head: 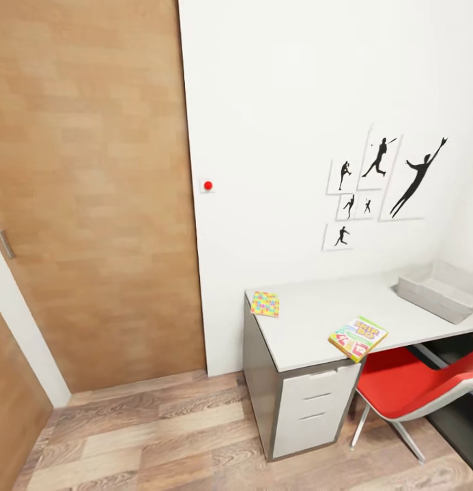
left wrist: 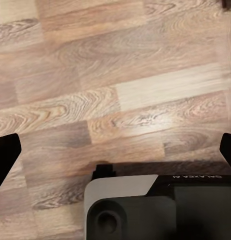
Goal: Put all the toys in the child's room - the three board games (two on the bed and one on the table), the two jigsaw puzzles on the table, and the tennis ball on the table - inside the toy box on the table in the child's room.
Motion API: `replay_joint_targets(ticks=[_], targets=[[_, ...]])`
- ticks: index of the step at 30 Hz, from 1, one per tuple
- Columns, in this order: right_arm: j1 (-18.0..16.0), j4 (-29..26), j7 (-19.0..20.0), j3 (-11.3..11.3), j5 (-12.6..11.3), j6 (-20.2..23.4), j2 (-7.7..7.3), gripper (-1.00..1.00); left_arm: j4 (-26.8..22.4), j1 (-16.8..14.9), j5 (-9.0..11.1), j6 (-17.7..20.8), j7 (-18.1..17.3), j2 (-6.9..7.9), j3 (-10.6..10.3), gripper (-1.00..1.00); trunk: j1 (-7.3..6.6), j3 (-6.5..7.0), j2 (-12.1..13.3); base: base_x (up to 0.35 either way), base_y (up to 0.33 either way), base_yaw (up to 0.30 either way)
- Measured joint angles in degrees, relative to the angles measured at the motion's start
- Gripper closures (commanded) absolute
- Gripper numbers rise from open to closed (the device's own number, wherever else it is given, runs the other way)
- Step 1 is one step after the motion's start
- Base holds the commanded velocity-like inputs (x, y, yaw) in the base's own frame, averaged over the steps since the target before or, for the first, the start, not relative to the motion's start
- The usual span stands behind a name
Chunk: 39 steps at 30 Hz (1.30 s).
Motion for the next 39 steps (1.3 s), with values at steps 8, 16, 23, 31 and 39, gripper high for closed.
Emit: replay_joint_targets(ticks=[8, 16, 23, 31, 39], targets=[[0.0, 0.0, 0.0, 0.0, 0.0, 0.0, -0.04, -1.0, 0.0, 0.0, 0.0, 0.0, 0.0, 0.0, 0.0, -1.0, 0.0, 0.0, 0.0, -0.061, 0.0, -0.288], [0.0, 0.0, 0.0, 0.0, 0.0, 0.0, -0.2, -1.0, 0.0, 0.0, 0.0, 0.0, 0.0, 0.0, 0.0, -1.0, 0.0, 0.0, 0.0, -0.009, 0.0, -0.288], [0.0, 0.0, 0.0, 0.0, -0.1, 0.0, -0.33, -1.0, 0.0, 0.0, 0.0, 0.0, 0.0, 0.0, 0.0, -1.0, 0.0, 0.0, 0.0, -0.001, 0.0, -0.288], [0.0, 0.0, 0.0, 0.0, -0.1, 0.1, -0.35, -1.0, 0.0, 0.0, 0.0, -0.1, 0.0, 0.0, 0.1, -1.0, 0.0, 0.0, 0.0, 0.0, 0.0, -0.288], [-0.1, 0.0, 0.0, 0.0, -0.1, 0.1, -0.42, -1.0, 0.0, 0.0, 0.0, -0.1, 0.0, 0.0, 0.1, -1.0, 0.0, 0.0, 0.0, 0.0, 0.0, -0.288]])
